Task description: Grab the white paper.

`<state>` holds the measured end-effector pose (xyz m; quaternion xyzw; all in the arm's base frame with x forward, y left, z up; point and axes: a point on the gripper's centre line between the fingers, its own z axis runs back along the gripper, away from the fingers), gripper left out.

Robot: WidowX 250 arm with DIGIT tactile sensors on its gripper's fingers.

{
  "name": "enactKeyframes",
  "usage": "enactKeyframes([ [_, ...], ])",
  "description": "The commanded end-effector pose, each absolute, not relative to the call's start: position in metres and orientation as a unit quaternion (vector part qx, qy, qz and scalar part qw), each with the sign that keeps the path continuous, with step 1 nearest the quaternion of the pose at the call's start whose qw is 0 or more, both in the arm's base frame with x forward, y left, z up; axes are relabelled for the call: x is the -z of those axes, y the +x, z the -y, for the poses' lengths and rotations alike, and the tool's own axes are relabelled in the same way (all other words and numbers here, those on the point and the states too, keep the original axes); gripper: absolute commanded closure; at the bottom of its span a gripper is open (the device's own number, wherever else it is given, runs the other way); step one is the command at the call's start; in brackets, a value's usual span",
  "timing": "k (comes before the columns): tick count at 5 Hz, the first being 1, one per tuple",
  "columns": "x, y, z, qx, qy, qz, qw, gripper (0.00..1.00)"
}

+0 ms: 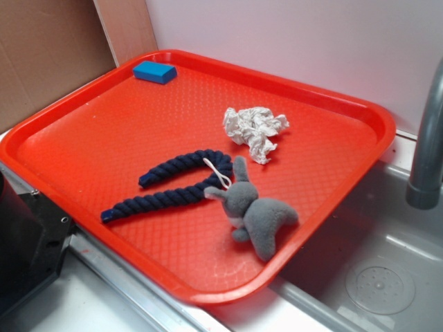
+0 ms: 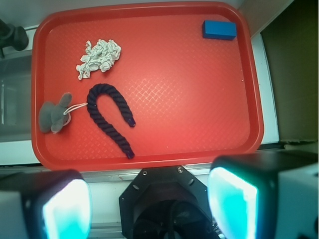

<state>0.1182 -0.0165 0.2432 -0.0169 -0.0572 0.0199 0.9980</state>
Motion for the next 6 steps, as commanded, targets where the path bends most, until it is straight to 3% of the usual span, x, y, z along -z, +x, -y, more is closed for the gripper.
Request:
enactKeyframes([
  [1, -0.243, 0.118, 0.017, -0.02, -0.017, 0.057, 0.998, 0.0],
  [4, -0.226, 0.143, 0.008, -0.179, -0.044, 0.061, 0.981, 0.0],
  [6, -0.195, 0.185, 0.03, -0.374, -0.031, 0.128, 0.918, 0.0],
])
